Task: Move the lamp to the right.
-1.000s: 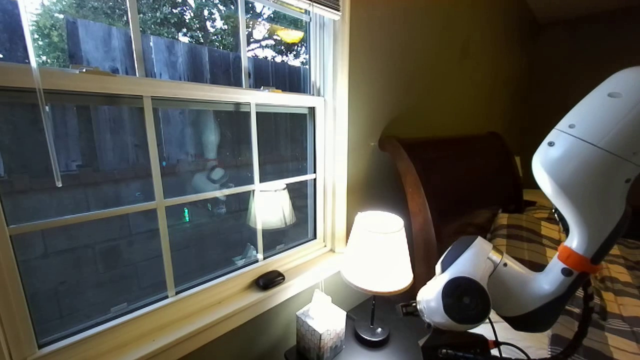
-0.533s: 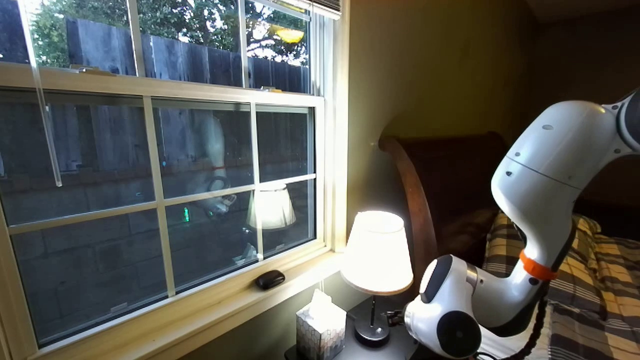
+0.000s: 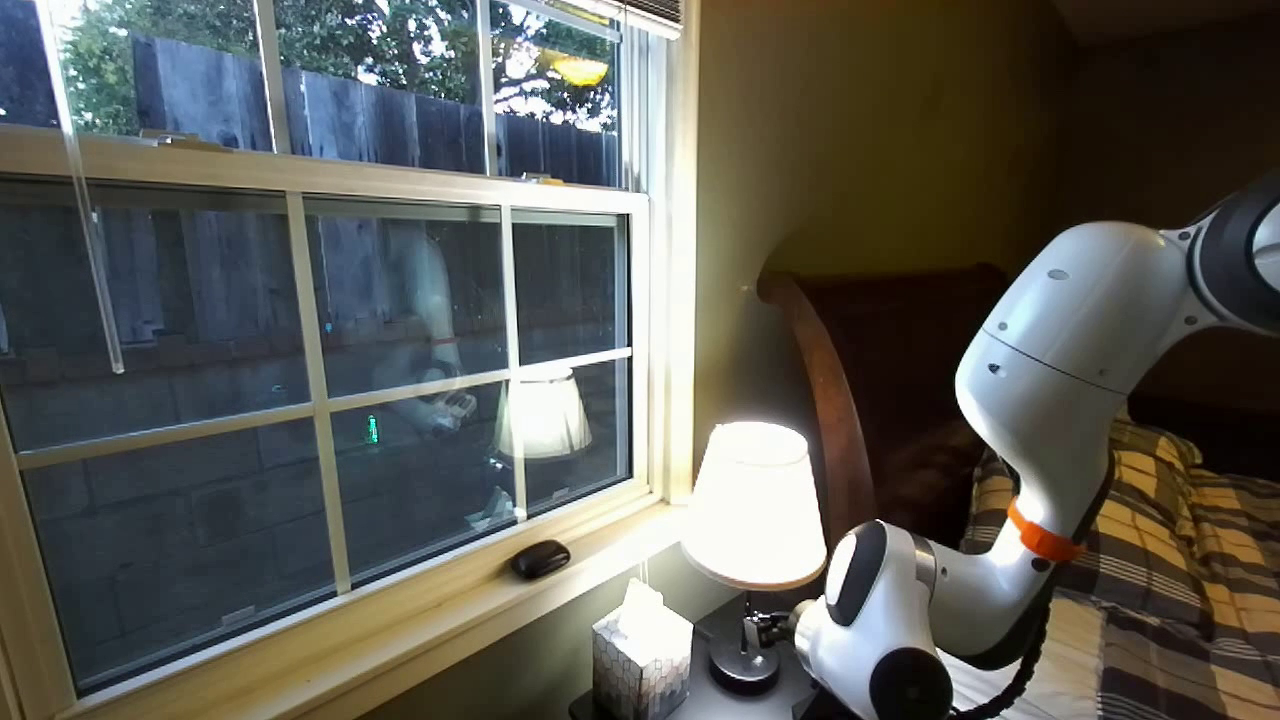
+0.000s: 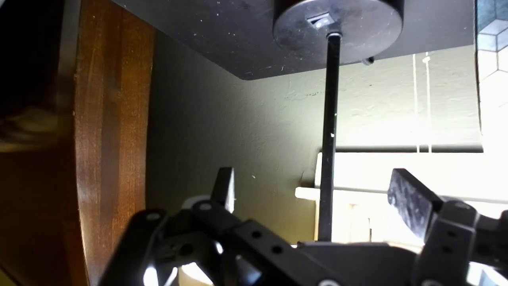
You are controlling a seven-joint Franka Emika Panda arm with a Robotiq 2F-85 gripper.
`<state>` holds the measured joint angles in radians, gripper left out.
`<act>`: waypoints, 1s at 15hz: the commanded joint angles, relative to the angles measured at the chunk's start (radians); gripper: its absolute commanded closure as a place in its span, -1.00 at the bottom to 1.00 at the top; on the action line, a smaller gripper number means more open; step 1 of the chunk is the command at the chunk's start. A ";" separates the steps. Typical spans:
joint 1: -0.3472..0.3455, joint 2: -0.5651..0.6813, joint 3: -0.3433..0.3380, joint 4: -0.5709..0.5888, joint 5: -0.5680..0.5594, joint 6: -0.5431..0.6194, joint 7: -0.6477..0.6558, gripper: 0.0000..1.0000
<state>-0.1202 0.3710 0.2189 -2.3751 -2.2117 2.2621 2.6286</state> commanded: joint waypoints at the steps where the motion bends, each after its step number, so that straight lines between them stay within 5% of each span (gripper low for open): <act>1: 0.032 -0.003 -0.032 0.002 0.005 0.009 0.004 -1.00; 15: 0.018 0.079 -0.065 0.089 -0.239 -0.001 0.148 -1.00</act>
<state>-0.1075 0.4107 0.1713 -2.3068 -2.3907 2.2672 2.7107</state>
